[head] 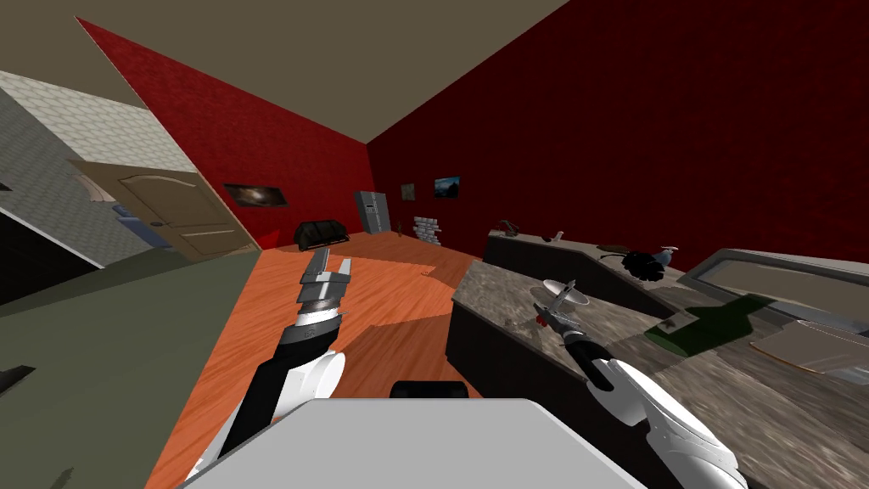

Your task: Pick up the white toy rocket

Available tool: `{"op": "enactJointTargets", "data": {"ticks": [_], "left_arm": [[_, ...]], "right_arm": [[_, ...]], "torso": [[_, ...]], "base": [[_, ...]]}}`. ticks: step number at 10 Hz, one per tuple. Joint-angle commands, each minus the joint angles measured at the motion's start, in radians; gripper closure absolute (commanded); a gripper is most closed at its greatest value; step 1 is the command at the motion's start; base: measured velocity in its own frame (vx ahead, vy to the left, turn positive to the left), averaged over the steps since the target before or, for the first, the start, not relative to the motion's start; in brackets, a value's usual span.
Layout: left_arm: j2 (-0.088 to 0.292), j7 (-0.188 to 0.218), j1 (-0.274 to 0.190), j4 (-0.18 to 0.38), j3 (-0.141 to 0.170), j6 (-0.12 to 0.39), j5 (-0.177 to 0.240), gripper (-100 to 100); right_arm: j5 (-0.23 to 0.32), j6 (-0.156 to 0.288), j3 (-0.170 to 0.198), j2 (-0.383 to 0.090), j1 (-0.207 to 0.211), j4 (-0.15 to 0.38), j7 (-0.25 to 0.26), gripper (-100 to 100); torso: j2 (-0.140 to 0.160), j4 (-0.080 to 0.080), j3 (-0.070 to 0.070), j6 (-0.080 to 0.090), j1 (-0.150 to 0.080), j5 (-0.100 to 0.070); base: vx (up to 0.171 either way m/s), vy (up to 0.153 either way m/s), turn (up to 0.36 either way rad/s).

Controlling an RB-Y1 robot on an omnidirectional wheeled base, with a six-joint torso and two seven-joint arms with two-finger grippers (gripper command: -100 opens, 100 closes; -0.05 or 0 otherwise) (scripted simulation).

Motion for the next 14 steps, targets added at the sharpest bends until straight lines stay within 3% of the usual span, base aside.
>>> {"op": "enactJointTargets", "data": {"ticks": [1, 2, 3, 6, 8, 9, 12, 14], "left_arm": [[0.0, 0.0, 0.0, 0.0, 0.0, 0.0, 0.0, 0], [0.0, 0.0, 0.0, 0.0, 0.0, 0.0, 0.0, 0], [0.0, 0.0, 0.0, 0.0, 0.0, 0.0, 0.0, 0], [0.0, 0.0, 0.0, 0.0, 0.0, 0.0, 0.0, 0], [0.0, 0.0, 0.0, 0.0, 0.0, 0.0, 0.0, 0], [0.0, 0.0, 0.0, 0.0, 0.0, 0.0, 0.0, 0], [0.0, 0.0, 0.0, 0.0, 0.0, 0.0, 0.0, 0], [0.0, 0.0, 0.0, 0.0, 0.0, 0.0, 0.0, 0]], "right_arm": [[0.024, 0.002, 0.001, -0.002, 0.0, 0.0, -0.05, -100], [0.024, 0.002, 0.001, -0.002, 0.0, 0.0, -0.067, -100], [0.072, 0.052, 0.027, -0.033, -0.048, 0.05, -0.102, -100], [0.164, 0.057, 0.027, -0.033, -0.048, 0.071, -0.183, -100], [0.165, 0.057, 0.027, -0.033, -0.048, 0.071, -0.235, -100], [0.213, 0.108, 0.053, -0.063, -0.096, 0.121, -0.266, -100], [0.296, 0.113, 0.053, -0.063, -0.096, 0.142, -0.354, -100], [0.305, 0.113, 0.053, -0.063, -0.096, 0.142, -0.402, -100]], "torso": [[0.0, 0.0, 0.0, 0.0, 0.0, 0.0], [-0.002, 0.0, -0.001, 0.0, 0.0, 0.0], [-0.003, -0.001, -0.002, 0.0, 0.001, 0.0], [0.002, 0.0, 0.001, 0.001, -0.002, -0.001], [-0.003, -0.001, -0.002, 0.0, -0.001, -0.001], [-0.004, -0.001, -0.003, 0.0, -0.001, -0.001], [0.002, 0.0, 0.001, 0.001, -0.002, -0.001], [-0.004, -0.001, -0.002, 0.0, -0.001, -0.001]], "base": [[0.0, 0.0, 0.0], [0.008, 0.0, 0.006], [-0.1, -0.005, 0.322], [-0.075, -0.01, 0.041], [0.008, 0.002, 0.003], [-0.094, -0.004, 0.278], [-0.08, -0.007, 0.058], [0.012, 0.004, -0.002]]}}
